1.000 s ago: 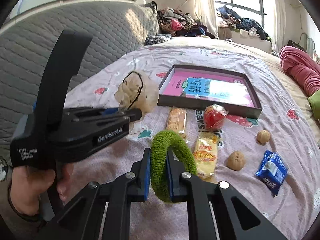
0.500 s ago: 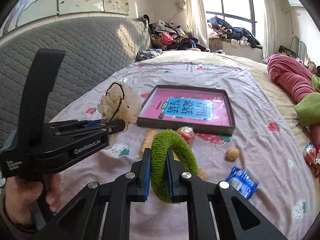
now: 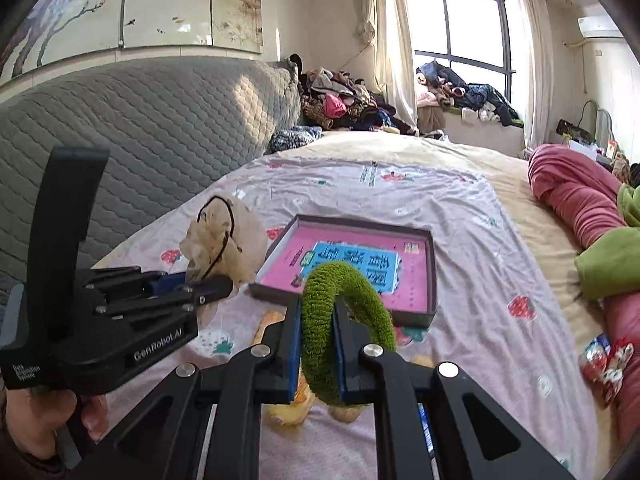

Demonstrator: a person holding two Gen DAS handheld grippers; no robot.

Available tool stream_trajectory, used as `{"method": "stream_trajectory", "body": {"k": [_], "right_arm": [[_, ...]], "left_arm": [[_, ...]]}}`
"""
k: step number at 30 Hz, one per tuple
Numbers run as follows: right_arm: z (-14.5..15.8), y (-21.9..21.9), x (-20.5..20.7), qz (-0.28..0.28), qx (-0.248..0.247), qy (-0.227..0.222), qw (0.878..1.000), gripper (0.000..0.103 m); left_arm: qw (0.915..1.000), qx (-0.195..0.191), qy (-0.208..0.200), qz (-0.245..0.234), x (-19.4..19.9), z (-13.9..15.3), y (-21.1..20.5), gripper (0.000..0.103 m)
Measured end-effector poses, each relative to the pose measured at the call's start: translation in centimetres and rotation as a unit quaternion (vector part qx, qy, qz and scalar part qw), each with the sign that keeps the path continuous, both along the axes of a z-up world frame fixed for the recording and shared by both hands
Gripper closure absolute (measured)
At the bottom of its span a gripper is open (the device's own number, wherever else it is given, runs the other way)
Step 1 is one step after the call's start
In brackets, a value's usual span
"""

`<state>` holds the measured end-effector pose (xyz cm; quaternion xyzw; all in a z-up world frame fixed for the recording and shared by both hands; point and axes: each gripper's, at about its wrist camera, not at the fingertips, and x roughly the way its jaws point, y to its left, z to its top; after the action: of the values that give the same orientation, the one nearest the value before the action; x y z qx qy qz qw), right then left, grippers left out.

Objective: Organize objects
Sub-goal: 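Carry the scrunchie and green ring with both tools over the tray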

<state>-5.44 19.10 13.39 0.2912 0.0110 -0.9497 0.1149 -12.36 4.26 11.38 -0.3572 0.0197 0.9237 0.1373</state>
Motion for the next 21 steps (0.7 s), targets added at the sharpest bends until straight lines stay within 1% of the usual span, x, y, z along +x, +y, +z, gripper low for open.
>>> {"method": "stream_trajectory", "body": {"k": [9, 12, 15, 19, 21], "right_arm": [[2.2, 1.2, -1.8, -0.003, 0.005, 0.014, 1.000, 0.089], [2.6, 1.4, -2.8, -0.003, 0.008, 0.018, 1.000, 0.089], [3.0, 1.5, -4.1, -0.002, 0.009, 0.022, 1.000, 0.089], [3.5, 1.6, -5.9, -0.004, 0.014, 0.026, 1.000, 0.089], [3.6, 1.6, -7.0, -0.003, 0.017, 0.022, 1.000, 0.089]], "left_arm": [[0.9999, -0.007, 0.009, 0.003, -1.7, 2.1, 1.1, 0.088], [0.9996, -0.023, 0.015, 0.001, -2.6, 2.5, 1.6, 0.088], [0.9995, -0.027, 0.015, -0.002, -3.6, 2.7, 2.2, 0.088], [0.9996, -0.024, 0.012, -0.002, -5.2, 2.6, 2.7, 0.088], [0.9999, -0.014, 0.008, 0.004, -6.3, 2.6, 2.7, 0.088]]}}
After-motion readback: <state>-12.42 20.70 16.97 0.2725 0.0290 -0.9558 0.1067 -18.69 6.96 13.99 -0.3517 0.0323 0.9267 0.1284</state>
